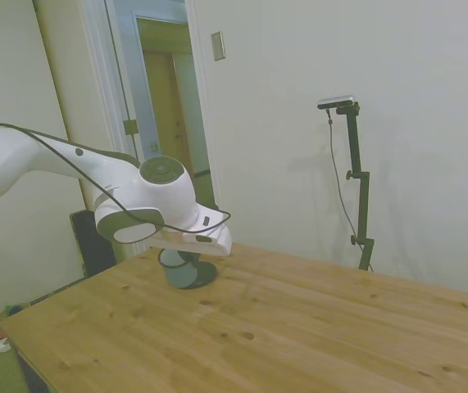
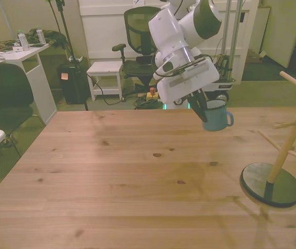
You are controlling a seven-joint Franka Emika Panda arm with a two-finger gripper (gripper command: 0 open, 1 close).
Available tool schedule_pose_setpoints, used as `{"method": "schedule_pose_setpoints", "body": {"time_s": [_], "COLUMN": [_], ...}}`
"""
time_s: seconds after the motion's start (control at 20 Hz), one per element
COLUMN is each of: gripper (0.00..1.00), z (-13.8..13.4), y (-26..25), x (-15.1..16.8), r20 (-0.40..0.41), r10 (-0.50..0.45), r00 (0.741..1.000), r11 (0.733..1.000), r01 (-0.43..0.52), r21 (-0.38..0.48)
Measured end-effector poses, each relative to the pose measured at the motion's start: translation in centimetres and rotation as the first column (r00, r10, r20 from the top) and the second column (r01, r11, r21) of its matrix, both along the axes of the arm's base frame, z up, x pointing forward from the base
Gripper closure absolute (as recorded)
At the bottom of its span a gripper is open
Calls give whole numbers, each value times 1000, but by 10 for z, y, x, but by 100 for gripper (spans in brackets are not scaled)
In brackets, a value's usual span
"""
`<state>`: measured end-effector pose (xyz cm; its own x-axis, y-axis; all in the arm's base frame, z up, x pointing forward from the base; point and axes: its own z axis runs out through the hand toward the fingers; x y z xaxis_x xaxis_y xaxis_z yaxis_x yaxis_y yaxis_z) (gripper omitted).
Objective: Unload the mug
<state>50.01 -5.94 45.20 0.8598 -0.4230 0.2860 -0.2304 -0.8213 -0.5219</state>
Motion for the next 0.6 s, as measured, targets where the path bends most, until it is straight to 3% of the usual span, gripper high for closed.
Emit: {"method": "schedule_pose_setpoints", "body": {"time_s": [0.25, 0.6], "gripper": [100, 100], "z": [-39, -44], "y": [-16, -36], "x": [-19, -18], "r20": [-209, -335], "r10": [36, -46], "r00": [977, 941], "r11": [999, 998], "r01": [-43, 29], "r21": [-27, -57]}}
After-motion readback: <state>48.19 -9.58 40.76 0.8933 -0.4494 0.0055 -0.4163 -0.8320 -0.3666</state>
